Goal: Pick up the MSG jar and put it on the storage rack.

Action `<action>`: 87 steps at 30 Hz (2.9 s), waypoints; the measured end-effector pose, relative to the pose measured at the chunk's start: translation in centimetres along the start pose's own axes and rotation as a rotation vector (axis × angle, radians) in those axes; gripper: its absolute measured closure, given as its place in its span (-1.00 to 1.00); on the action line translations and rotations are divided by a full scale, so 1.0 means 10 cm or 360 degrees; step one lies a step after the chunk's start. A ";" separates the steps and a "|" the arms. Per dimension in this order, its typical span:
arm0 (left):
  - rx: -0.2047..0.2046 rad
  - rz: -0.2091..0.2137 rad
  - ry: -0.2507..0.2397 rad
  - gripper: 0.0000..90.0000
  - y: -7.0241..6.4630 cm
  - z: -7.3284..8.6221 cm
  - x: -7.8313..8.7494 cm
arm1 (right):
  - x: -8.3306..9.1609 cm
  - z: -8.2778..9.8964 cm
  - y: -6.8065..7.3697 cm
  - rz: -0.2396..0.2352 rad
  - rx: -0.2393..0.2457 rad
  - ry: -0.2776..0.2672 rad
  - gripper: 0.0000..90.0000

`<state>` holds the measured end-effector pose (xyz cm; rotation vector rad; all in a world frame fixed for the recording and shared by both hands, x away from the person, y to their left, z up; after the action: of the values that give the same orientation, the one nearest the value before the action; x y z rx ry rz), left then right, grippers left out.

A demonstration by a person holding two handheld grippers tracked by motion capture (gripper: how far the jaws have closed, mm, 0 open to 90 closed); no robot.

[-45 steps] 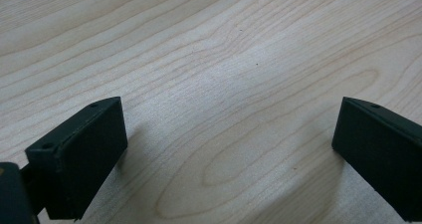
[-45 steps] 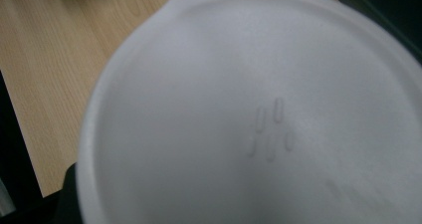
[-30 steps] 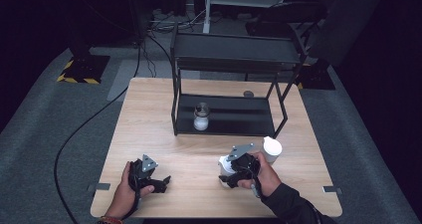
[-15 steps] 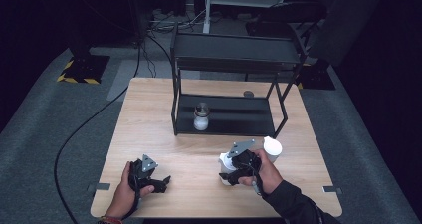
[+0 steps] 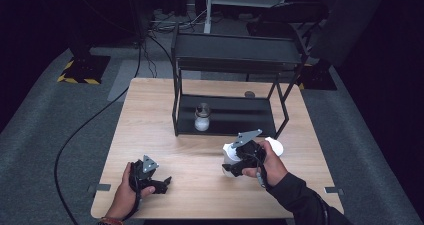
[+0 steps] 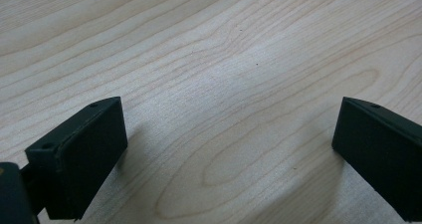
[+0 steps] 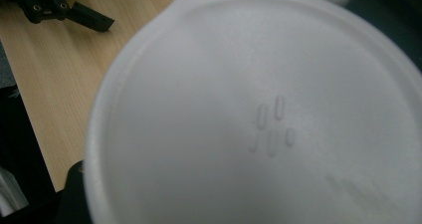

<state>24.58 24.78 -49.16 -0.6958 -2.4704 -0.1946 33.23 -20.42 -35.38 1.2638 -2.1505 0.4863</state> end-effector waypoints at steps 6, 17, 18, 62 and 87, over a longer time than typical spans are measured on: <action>-0.0001 0.0000 0.0000 -0.98 0.00 0.00 0.00 | 0.03 -0.10 -0.09 0.0021 -0.0024 0.0001 -0.32; -0.0001 0.0000 0.0000 -0.98 0.00 0.00 0.00 | 0.07 -0.29 -0.26 0.0064 -0.0043 -0.0018 -0.32; -0.0001 0.0000 -0.0001 -0.98 0.00 0.00 0.00 | 0.07 -0.30 -0.27 0.0071 -0.0049 -0.0020 -0.32; 0.0000 0.0003 0.0000 -0.99 0.00 0.00 0.00 | -0.27 -0.58 -1.04 0.0275 -0.0204 -0.0011 -0.32; 0.0002 0.0005 0.0001 -0.99 0.01 0.00 0.00 | -0.62 -0.57 -1.29 0.0311 -0.0218 0.0039 -0.32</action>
<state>24.65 24.81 -49.16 -0.6991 -2.4683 -0.1917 48.56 -19.23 -34.91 0.9743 -2.2566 0.4236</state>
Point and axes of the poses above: each handheld gripper's, and its own axes: x roughly backward along the jaws, z roughly out of its underside, y roughly to its left, the point moved 2 cm from there along -x, roughly forward along the jaws, and after that the axes turned 12 degrees about -y, right-handed, at the moved point
